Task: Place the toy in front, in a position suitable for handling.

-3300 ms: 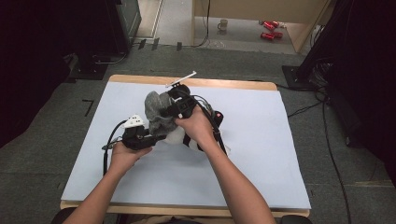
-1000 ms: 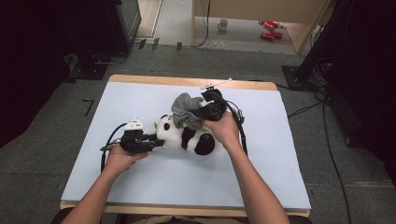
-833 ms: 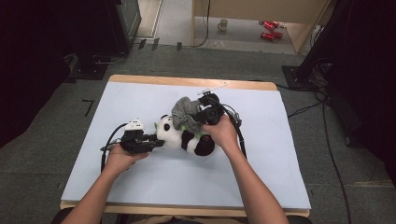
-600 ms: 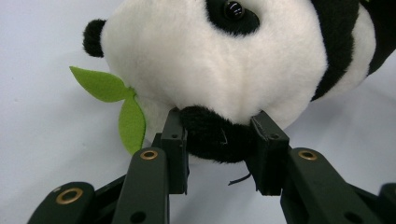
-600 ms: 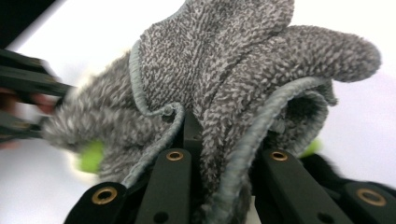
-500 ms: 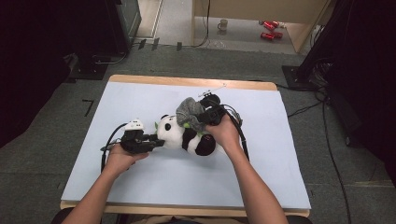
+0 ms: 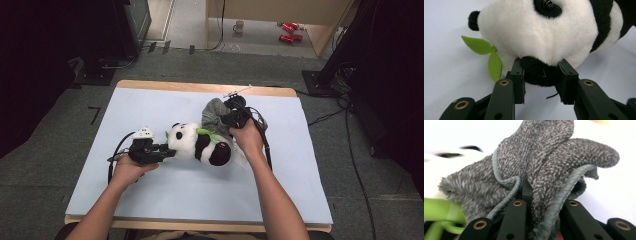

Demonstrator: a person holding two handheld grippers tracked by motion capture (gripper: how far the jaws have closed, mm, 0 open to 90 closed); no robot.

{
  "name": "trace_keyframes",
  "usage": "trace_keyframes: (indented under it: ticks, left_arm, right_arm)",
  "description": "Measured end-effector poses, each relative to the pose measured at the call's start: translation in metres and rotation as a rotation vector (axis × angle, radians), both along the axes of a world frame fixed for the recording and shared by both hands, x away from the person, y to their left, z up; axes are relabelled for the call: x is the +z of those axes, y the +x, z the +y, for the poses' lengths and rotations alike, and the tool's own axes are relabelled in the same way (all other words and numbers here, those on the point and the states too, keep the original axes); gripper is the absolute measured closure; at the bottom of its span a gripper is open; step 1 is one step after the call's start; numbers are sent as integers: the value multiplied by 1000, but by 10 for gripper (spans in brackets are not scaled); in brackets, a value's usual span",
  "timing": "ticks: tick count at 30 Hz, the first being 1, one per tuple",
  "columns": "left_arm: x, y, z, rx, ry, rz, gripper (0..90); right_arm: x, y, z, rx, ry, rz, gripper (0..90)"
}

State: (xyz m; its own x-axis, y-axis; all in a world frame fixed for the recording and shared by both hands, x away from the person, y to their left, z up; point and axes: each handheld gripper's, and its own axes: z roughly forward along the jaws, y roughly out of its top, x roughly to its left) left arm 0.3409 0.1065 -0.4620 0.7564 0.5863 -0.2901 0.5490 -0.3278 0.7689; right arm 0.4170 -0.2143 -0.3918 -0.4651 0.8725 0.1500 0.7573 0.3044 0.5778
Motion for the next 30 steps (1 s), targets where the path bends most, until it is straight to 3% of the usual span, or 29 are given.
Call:
trace_keyframes:
  ticks: [6, 14, 21, 26, 30]
  left_arm:
    - [0, 0, 0, -2, 7, 3, 641]
    - [-1, 0, 1, -6, 17, 5, 641]
    - [-1, 0, 1, -2, 13, 7, 641]
    - [-1, 0, 1, -1, 12, 7, 641]
    - [0, 0, 1, 2, 12, 7, 641]
  right_arm:
    - [4, 1, -11, -40, 29, -9, 799]
    - [26, -1, -7, -33, 130, -43, 802]
    - [46, -4, 10, 18, 234, -55, 802]
    - [48, -6, 25, 65, 266, -39, 801]
    - [38, -8, 39, 104, 268, -3, 801]
